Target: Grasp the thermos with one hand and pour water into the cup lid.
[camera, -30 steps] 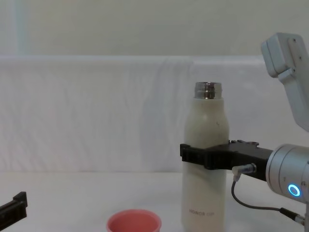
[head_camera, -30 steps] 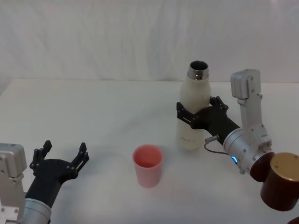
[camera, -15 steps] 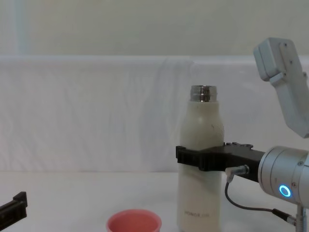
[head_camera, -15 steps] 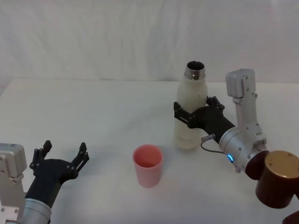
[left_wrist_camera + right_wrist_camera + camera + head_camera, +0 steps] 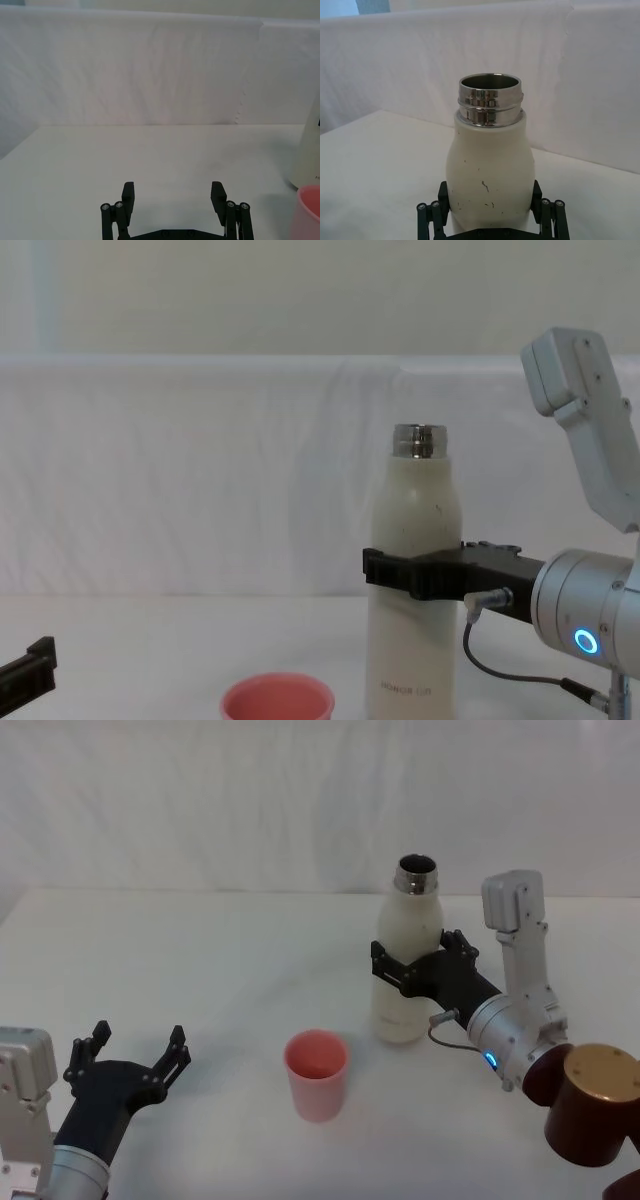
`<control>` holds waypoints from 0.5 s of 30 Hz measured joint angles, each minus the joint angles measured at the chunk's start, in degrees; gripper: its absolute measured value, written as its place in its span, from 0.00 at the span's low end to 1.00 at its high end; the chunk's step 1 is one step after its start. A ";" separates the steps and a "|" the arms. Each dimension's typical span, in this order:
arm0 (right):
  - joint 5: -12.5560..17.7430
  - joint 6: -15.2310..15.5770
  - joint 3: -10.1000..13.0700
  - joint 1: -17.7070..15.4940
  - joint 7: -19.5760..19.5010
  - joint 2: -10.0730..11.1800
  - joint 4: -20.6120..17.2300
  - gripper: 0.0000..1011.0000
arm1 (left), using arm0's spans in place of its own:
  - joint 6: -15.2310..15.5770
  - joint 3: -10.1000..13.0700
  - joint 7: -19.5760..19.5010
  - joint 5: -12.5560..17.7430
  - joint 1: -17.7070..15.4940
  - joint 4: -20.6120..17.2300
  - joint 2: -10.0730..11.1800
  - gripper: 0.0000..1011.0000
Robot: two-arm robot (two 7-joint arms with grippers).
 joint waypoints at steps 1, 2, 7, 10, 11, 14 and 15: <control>0.10 -0.06 -0.05 0.02 -0.05 0.04 0.14 0.95 | 0.00 0.00 0.00 0.00 0.00 0.00 0.01 0.99; 0.14 -0.08 -0.08 0.03 -0.09 0.07 0.18 0.95 | 0.00 0.00 0.00 0.00 0.00 0.00 0.00 0.99; 0.31 -0.11 -0.24 0.13 -0.21 0.21 0.34 0.95 | 0.00 0.00 0.00 0.00 0.00 0.00 0.00 0.99; 0.44 -0.11 -0.35 0.21 -0.22 0.38 0.38 0.95 | 0.00 0.00 0.00 0.00 0.00 0.00 0.00 0.99; 0.47 -0.10 -0.37 0.23 -0.23 0.42 0.38 0.95 | 0.00 0.00 0.00 0.00 0.00 0.00 0.00 0.99; 0.55 -0.03 -0.45 0.26 -0.25 0.56 0.42 0.95 | 0.00 0.00 0.00 0.00 0.00 0.00 0.00 0.99; 0.58 -0.01 -0.46 0.26 -0.25 0.59 0.43 0.95 | 0.00 0.00 0.00 0.00 0.00 0.00 0.00 0.99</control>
